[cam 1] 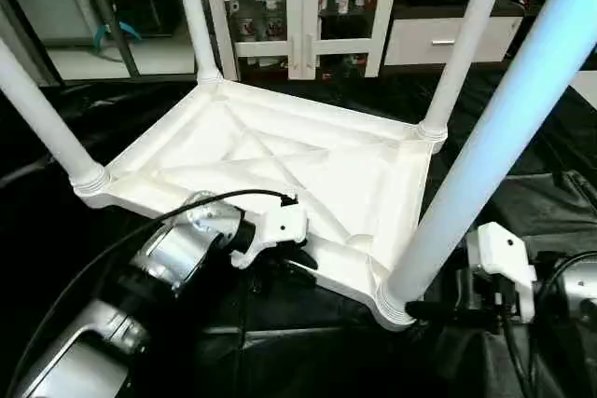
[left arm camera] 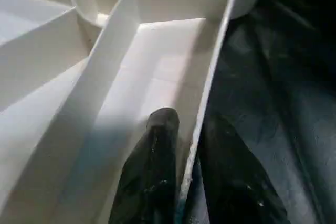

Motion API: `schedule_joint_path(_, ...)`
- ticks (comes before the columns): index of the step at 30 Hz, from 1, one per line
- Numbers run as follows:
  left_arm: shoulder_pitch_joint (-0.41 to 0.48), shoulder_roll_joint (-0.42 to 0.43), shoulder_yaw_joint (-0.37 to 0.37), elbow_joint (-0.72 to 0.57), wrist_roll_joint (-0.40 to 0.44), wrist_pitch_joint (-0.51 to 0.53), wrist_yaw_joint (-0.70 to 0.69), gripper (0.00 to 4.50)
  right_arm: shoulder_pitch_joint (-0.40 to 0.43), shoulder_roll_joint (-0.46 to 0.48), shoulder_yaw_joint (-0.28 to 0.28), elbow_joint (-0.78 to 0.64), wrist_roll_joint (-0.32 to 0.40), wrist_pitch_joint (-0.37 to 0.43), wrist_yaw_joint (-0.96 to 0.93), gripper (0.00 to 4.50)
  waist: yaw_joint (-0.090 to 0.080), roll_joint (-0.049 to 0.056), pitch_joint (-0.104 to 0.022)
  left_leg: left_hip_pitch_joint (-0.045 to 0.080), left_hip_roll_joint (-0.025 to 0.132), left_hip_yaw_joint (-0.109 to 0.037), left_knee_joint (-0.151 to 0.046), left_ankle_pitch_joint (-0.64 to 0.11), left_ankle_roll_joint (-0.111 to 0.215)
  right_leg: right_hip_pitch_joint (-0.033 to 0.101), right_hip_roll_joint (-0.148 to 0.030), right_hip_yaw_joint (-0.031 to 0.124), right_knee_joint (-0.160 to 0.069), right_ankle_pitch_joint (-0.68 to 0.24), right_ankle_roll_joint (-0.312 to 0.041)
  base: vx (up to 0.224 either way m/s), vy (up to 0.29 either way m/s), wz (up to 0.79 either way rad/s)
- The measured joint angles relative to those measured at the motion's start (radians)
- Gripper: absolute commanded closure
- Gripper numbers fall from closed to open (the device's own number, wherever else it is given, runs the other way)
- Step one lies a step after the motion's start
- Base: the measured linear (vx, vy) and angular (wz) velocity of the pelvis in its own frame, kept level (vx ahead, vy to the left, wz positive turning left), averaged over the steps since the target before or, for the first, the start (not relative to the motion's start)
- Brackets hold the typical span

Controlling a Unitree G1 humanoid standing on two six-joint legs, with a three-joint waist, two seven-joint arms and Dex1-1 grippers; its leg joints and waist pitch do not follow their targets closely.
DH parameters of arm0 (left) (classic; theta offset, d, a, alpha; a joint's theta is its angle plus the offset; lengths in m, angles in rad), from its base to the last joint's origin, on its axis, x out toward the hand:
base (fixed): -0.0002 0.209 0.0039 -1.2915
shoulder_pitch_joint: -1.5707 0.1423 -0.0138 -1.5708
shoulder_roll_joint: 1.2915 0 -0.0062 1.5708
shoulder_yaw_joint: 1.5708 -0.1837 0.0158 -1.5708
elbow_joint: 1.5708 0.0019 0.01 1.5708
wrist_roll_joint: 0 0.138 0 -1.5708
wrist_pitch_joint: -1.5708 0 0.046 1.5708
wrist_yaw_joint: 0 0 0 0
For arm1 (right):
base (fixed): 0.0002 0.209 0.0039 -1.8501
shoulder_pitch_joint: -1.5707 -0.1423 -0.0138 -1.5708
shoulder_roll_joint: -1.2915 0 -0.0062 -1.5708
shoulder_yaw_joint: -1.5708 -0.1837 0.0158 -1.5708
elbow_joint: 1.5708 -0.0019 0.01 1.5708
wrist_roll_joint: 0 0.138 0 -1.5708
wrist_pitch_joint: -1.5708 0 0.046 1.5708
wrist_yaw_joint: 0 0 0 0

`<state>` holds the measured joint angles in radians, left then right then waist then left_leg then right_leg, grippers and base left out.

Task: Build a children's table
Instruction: Rotate table base

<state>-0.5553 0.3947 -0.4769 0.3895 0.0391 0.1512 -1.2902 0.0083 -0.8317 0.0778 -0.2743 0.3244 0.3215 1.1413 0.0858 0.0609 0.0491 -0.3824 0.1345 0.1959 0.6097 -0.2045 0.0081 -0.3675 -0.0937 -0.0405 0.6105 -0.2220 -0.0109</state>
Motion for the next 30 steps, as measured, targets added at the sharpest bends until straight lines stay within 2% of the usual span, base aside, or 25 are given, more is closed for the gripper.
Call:
schedule_joint_path(3,0.024,-0.004,0.002,-0.043,0.006,0.043,0.044,4.03,-0.004,0.023,0.003,0.003,-0.015,-0.01,-0.025,1.38,-0.01,0.002,-0.001,0.001,0.001,0.0,0.0,0.0,0.0,0.0,0.0,0.0,0.001,0.0,0.0,0.0,0.0,0.0)
schedule_joint_path(11,0.116,-0.005,0.059,-0.16,0.007,0.19,0.171,4.29,-0.051,0.078,0.002,0.052,-0.06,-0.036,-0.122,1.38,-0.051,0.005,-0.004,0.007,0.001,0.0,-0.001,0.0,-0.001,0.0,0.0,-0.001,0.002,0.0,0.0,0.0,0.0,0.0)
schedule_joint_path(16,0.195,-0.003,0.117,-0.278,0.023,0.304,0.287,4.34,-0.067,0.103,-0.001,0.079,-0.081,-0.044,-0.164,1.38,-0.066,-0.001,0.0,0.012,0.002,-0.001,-0.005,0.0,-0.002,0.0,0.0,-0.001,0.001,0.0,0.0,0.0,0.0,0.0)
schedule_joint_path(19,0.217,-0.013,0.155,-0.314,0.038,0.351,0.373,4.35,-0.07,0.122,0.01,0.085,-0.088,-0.049,-0.178,1.38,-0.079,-0.005,0.002,0.013,0.002,-0.007,-0.005,-0.004,-0.007,-0.001,0.0,-0.005,0.0,0.0,0.001,0.0,0.0,0.0)
schedule_joint_path(21,0.224,-0.036,0.171,-0.345,0.058,0.42,0.435,4.45,-0.079,0.13,0.01,0.095,-0.101,-0.045,-0.203,1.38,-0.086,-0.006,0.002,0.015,0.002,-0.007,-0.005,-0.005,-0.009,-0.001,0.0,-0.004,0.0,0.0,0.001,0.0,0.0,0.0)
schedule_joint_path(23,0.223,-0.058,0.171,-0.37,0.074,0.476,0.473,4.45,-0.097,0.141,0.01,0.102,-0.104,-0.036,-0.231,1.38,-0.084,-0.006,0.001,0.015,0.002,-0.007,-0.006,-0.005,-0.009,-0.001,0.0,-0.005,0.0,0.001,0.0,0.0,0.0,0.0)
schedule_joint_path(25,0.224,-0.076,0.17,-0.381,0.073,0.499,0.493,4.45,-0.105,0.149,0.009,0.1,-0.102,-0.026,-0.244,1.38,-0.074,-0.007,0.001,0.016,0.002,-0.008,-0.006,-0.005,-0.009,-0.001,0.001,-0.005,0.0,0.001,0.0,0.0,0.0,0.0)
schedule_joint_path(28,0.228,-0.076,0.161,-0.386,0.067,0.477,0.494,4.45,-0.105,0.152,0.009,0.099,-0.101,-0.019,-0.244,1.38,-0.052,-0.006,0.001,0.016,0.002,-0.009,-0.007,-0.005,-0.008,-0.002,0.001,-0.005,0.0,0.001,0.0,0.0,0.0,0.0)
schedule_joint_path(30,0.233,-0.067,0.153,-0.382,0.063,0.435,0.481,4.45,-0.103,0.151,0.009,0.096,-0.1,-0.019,-0.244,1.38,-0.047,-0.006,0.0,0.016,0.002,-0.009,-0.007,-0.004,-0.008,-0.003,0.001,-0.005,0.0,0.001,0.0,0.0,0.0,0.0)
